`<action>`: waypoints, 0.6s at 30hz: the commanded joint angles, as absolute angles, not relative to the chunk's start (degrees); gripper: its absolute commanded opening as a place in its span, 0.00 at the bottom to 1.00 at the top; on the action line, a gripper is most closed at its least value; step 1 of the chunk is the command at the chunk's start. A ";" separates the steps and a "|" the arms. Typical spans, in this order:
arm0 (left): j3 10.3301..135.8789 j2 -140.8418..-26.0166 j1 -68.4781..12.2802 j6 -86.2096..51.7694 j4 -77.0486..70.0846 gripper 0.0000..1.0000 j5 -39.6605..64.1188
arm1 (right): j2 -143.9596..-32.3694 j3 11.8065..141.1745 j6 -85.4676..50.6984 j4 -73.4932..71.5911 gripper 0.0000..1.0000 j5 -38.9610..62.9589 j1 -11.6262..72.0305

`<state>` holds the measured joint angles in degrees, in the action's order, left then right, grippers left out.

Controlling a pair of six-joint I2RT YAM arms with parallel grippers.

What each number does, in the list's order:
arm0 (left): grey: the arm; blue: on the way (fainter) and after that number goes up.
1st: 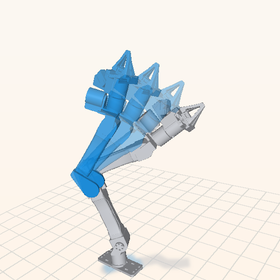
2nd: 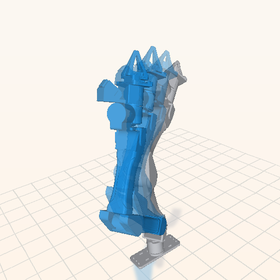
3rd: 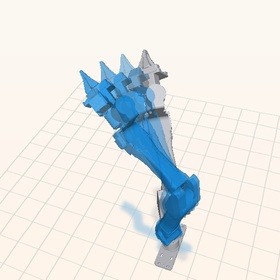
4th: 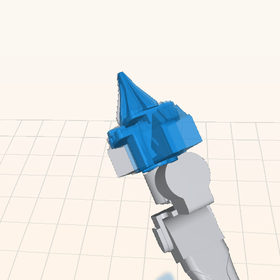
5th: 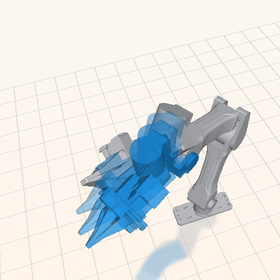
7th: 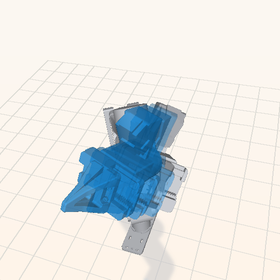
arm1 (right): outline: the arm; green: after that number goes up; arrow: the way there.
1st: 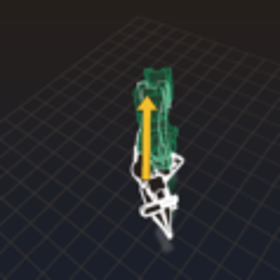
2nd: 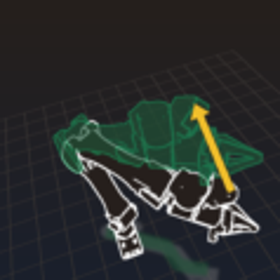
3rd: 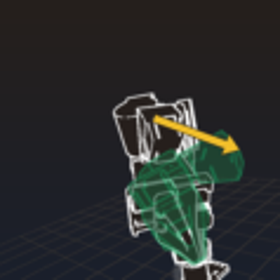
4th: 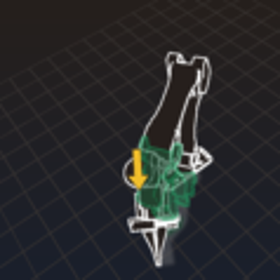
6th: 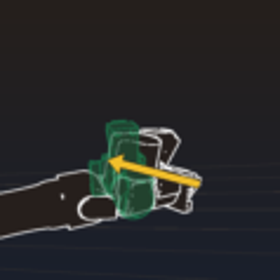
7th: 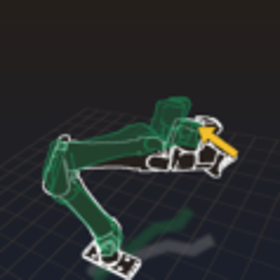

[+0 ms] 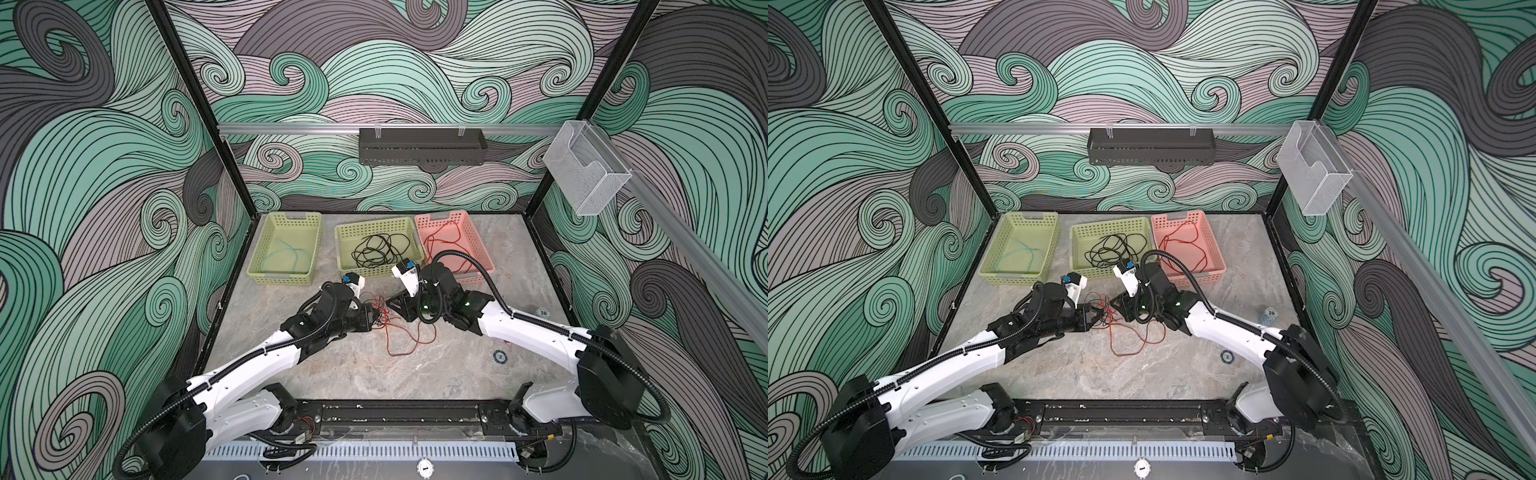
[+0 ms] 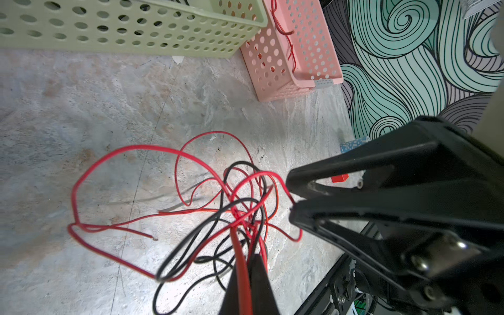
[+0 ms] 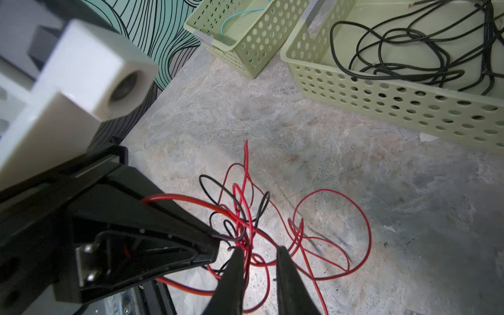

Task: Untangle and sort cables by color
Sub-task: Untie the cable.

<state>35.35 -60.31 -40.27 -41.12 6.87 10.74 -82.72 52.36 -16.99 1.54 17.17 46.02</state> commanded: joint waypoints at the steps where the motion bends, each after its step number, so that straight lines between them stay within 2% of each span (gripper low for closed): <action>1: 35.51 -58.64 -40.70 -40.40 8.02 0.03 9.47 | -83.33 54.41 -16.88 2.01 0.06 17.61 45.98; 3: 35.26 -58.15 -40.69 -40.29 8.43 0.03 9.07 | -82.36 54.60 -16.38 2.92 0.00 16.27 46.04; 13: 32.84 -55.64 -40.70 -39.98 10.00 0.03 6.44 | -75.55 54.48 -14.43 6.47 0.00 7.92 45.13; 18: 30.49 -53.69 -40.61 -39.98 11.63 0.01 4.06 | -69.78 54.31 -14.65 7.74 0.00 3.50 40.76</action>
